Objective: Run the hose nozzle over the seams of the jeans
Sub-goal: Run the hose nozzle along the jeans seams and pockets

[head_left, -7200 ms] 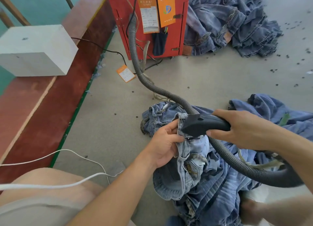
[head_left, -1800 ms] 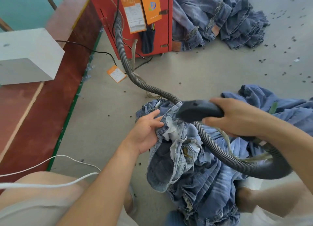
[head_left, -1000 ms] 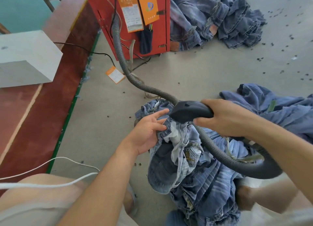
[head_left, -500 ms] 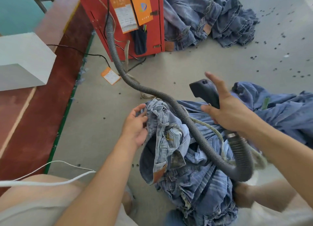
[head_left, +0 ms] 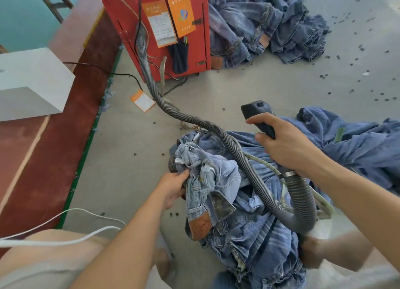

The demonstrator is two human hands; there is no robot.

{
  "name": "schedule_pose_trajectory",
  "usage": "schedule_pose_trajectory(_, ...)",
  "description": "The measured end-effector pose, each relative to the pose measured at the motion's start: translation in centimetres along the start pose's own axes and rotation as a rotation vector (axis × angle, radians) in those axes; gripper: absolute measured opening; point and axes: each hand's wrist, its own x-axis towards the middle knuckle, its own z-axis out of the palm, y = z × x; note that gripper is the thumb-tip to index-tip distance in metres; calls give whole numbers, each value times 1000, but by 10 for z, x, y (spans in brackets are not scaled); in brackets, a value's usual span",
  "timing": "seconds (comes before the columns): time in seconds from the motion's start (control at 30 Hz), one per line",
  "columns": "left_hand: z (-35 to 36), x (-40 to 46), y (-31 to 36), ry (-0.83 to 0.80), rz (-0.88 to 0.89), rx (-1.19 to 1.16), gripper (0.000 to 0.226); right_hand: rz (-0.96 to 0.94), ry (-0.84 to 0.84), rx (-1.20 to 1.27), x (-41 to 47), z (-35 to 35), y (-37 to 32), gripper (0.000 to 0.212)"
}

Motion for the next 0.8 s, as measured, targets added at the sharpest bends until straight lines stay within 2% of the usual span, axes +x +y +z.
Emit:
schedule_pose_trajectory(0.1, 0, -10, 19, 27, 203, 288, 38, -23, -14, -6, -3, -6, -5, 33)
schedule_pose_trajectory(0.13, 2, -17, 30, 32, 272, 286, 39, -32, -21, -8, -5, -9, -7, 33)
schedule_pose_trajectory(0.23, 9, -43, 66, -46, 361, 122, 41, -75, -59, -26, -12, -19, -13, 33)
schedule_pose_trajectory(0.37, 15, -73, 91, -270, 269, -179, 49, -159, -37, -77, -24, -36, -20, 37)
schedule_pose_trajectory(0.5, 25, -91, 88, -447, 197, -364, 58, -221, 60, -82, -36, -52, -21, 62)
schedule_pose_trajectory(0.57, 27, -91, 87, -495, 213, -458, 44, -146, 88, -67, -39, -58, -19, 69)
schedule_pose_trajectory(0.63, 27, -91, 86, -550, 236, -524, 33, -119, 18, -125, -41, -61, -17, 55)
schedule_pose_trajectory(0.8, 31, -92, 83, -582, 280, -496, 38, -188, -243, -258, -45, -51, -19, 34)
